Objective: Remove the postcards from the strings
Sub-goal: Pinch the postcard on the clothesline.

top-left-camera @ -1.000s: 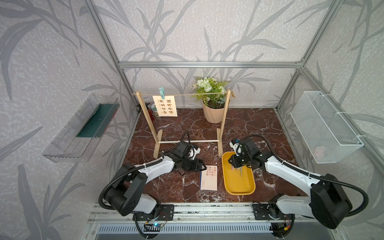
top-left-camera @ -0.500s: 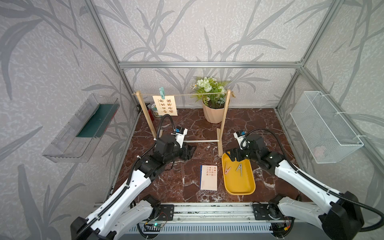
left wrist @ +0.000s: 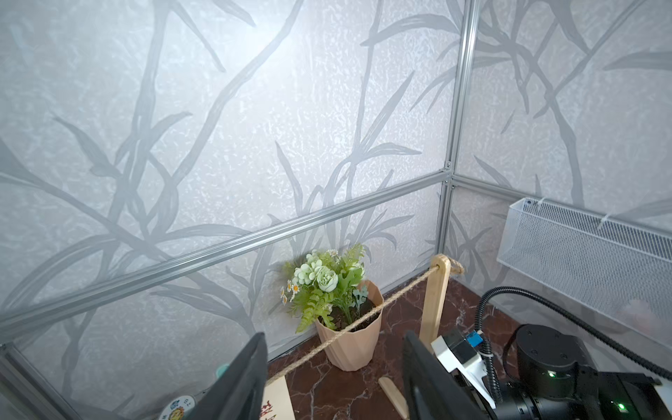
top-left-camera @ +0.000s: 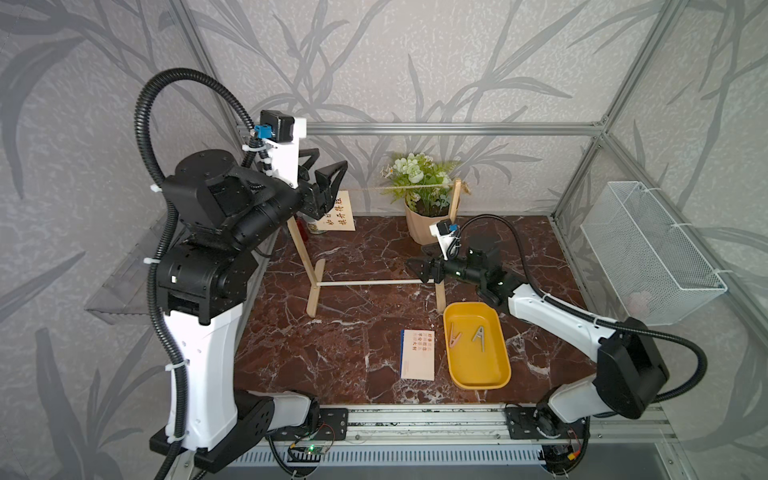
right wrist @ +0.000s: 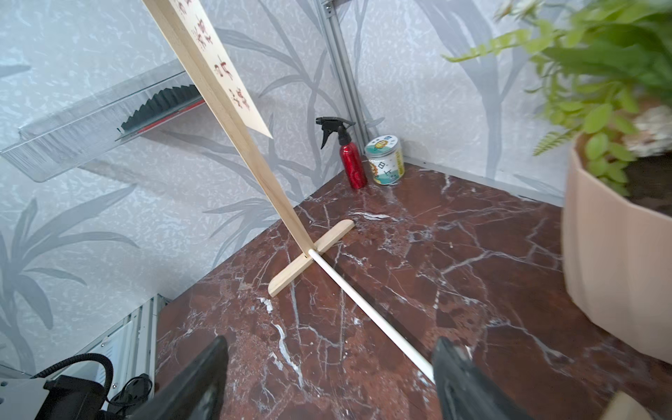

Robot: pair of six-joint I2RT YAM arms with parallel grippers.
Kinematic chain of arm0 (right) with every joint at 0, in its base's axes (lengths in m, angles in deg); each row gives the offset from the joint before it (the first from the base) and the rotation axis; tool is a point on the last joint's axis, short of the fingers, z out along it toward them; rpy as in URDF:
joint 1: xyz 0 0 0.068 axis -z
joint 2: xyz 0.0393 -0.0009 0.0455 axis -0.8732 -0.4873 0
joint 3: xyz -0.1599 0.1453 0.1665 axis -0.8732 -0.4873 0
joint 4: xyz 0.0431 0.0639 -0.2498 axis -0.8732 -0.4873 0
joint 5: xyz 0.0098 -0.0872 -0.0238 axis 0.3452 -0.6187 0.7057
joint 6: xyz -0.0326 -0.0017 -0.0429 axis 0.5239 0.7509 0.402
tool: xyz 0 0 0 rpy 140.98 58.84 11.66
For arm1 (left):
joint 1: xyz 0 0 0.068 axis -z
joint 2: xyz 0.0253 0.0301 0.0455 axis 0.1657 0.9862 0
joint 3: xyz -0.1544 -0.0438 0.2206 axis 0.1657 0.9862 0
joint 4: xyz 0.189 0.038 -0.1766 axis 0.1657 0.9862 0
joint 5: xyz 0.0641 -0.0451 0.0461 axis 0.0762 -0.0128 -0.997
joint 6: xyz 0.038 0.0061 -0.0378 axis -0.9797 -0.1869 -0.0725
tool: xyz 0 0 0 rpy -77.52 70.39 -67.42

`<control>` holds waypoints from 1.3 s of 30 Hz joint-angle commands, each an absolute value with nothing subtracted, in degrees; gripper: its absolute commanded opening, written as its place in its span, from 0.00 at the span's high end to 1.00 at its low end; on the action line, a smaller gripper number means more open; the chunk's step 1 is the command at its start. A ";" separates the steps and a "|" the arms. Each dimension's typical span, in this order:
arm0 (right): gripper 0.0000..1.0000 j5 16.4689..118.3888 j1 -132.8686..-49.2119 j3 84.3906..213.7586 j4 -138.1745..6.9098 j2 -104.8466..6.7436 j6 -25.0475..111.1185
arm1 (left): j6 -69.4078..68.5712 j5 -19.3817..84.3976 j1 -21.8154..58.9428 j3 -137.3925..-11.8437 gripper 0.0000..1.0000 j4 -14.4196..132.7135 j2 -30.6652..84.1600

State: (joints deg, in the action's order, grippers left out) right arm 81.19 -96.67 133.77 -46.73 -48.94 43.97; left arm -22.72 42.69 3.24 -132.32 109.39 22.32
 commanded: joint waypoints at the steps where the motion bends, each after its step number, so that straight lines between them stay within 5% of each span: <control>1: 0.14 85.21 -98.15 138.49 -41.14 -50.12 43.41 | -27.06 56.14 -1.61 -133.60 0.40 112.82 27.59; 7: 0.13 84.70 -100.80 142.20 -39.75 -52.38 44.81 | -24.06 77.76 -13.26 -128.27 0.38 105.33 30.45; 16: 0.13 84.51 -102.59 144.41 -39.98 -56.28 43.88 | -9.00 94.25 -24.50 -133.33 0.39 90.19 38.43; 27: 0.13 84.38 -104.45 148.10 -41.89 -58.36 44.26 | -31.26 86.26 -23.58 -140.84 0.33 119.11 43.42; 39: 0.14 84.50 -105.31 149.92 -42.79 -61.31 44.65 | -34.55 91.51 -22.85 -143.99 0.22 123.32 47.68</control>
State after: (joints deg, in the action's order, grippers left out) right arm 84.27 -105.04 147.56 -42.97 -60.41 44.17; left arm -30.72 88.57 -23.36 -142.39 119.62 47.78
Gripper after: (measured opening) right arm 0.867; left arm 0.767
